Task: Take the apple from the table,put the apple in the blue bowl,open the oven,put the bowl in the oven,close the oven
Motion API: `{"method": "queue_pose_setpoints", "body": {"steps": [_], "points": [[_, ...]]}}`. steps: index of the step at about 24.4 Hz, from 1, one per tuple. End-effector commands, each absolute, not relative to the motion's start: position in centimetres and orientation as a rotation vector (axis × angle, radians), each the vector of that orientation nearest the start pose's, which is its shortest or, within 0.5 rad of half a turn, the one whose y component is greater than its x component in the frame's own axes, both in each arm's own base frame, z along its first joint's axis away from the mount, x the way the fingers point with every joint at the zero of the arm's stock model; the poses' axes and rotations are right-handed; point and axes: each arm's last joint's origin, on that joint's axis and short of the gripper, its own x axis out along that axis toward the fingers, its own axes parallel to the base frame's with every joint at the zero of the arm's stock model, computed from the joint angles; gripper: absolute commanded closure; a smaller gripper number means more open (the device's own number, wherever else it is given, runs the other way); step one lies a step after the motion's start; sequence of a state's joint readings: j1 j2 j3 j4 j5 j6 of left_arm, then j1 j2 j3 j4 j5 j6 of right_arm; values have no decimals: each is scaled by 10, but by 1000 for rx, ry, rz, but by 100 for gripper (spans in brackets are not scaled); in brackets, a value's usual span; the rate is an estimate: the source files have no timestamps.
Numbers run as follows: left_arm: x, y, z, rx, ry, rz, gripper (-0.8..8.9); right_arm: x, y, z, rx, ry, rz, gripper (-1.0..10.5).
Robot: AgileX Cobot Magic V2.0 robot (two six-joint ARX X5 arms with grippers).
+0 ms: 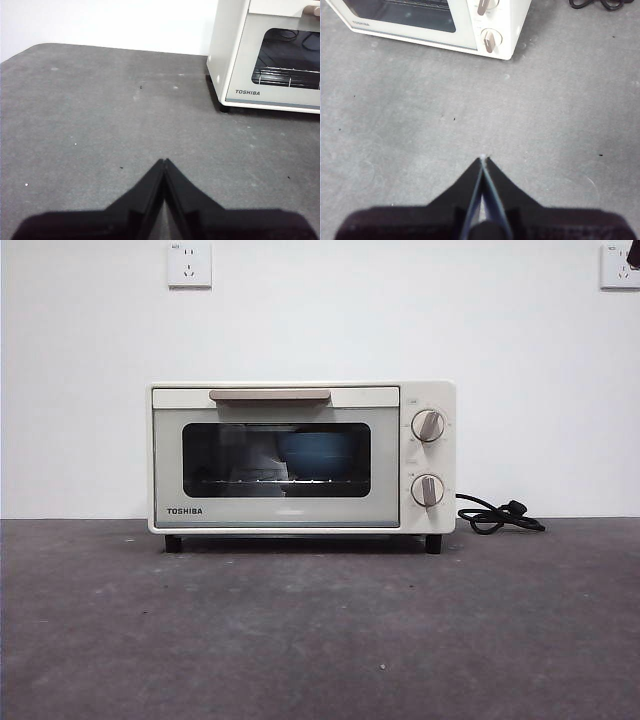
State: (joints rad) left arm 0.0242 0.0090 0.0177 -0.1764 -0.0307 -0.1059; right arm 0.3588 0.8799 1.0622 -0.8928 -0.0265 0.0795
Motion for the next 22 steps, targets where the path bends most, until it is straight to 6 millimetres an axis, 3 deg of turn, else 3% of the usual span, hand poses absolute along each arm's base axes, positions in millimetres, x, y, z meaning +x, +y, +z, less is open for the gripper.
{"method": "queue_pose_setpoints", "body": {"steps": [1, 8, 15, 18, 22], "points": [[96, 3, 150, -110, 163, 62, 817, 145, 55, 347, -36, 719, 337, 946], [97, 3, 149, -110, 164, 62, 817, 144, 54, 348, -36, 710, 330, 946], [97, 3, 149, -110, 166, 63, 817, 99, 17, 368, -18, 468, 125, 946], [97, 3, 149, -110, 166, 63, 817, 89, 0, 349, -30, 345, -109, 946], [97, 3, 149, -110, 167, 63, 817, 91, -9, 295, 1, 209, -183, 946]]}}
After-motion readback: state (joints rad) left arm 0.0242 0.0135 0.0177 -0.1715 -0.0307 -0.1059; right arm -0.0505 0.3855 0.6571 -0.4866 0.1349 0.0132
